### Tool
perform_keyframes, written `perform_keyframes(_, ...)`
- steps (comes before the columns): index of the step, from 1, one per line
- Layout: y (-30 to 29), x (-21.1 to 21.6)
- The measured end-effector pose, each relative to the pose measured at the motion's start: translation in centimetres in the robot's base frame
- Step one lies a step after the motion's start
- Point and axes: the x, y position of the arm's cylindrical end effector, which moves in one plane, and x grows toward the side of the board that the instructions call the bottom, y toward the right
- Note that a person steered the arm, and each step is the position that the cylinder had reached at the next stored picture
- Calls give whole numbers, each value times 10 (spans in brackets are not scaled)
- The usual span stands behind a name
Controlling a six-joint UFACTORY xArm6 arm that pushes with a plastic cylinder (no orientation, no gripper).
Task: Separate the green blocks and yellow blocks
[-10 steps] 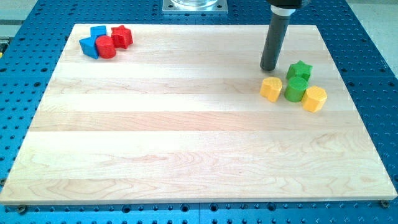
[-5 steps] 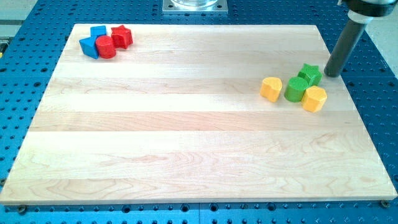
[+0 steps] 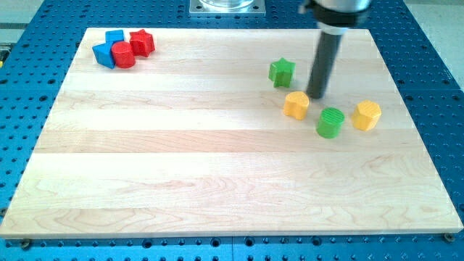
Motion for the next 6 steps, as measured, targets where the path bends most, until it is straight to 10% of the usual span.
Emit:
perform_keyframes(4,-81,195)
perform_keyframes(6,-39,167)
